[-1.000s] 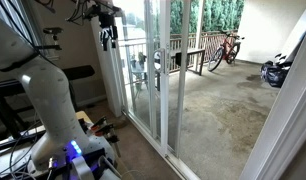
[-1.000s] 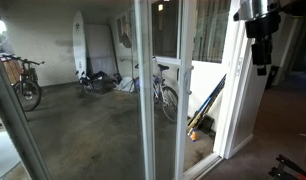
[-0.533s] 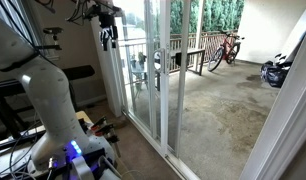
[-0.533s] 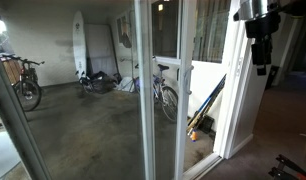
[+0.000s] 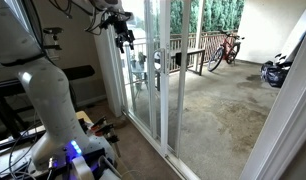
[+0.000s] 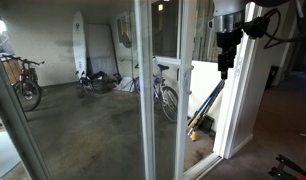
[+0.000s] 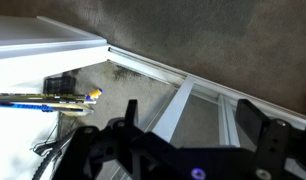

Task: Slide the glass door to the right

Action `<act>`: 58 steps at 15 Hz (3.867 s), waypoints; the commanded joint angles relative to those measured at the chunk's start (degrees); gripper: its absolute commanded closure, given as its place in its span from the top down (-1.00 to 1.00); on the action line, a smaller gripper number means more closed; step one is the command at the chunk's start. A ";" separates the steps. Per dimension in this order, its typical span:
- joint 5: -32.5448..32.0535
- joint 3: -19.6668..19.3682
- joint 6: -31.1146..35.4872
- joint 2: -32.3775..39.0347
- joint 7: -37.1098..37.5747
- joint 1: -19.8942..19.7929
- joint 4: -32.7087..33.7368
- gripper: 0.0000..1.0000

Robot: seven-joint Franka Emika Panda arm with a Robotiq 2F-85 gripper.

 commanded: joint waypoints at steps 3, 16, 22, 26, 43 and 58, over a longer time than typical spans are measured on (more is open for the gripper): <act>-3.26 -1.51 8.30 10.41 0.83 1.55 7.37 1.00; -2.03 -7.63 26.78 15.78 11.69 1.45 10.50 1.00; -1.02 -9.19 25.93 15.48 20.13 1.18 10.49 1.00; -0.83 -10.70 26.59 14.54 21.97 0.49 9.57 1.00; 3.51 -13.67 26.11 16.53 21.31 -0.26 10.82 1.00; 4.99 -17.66 30.47 16.53 19.88 -3.02 7.67 1.00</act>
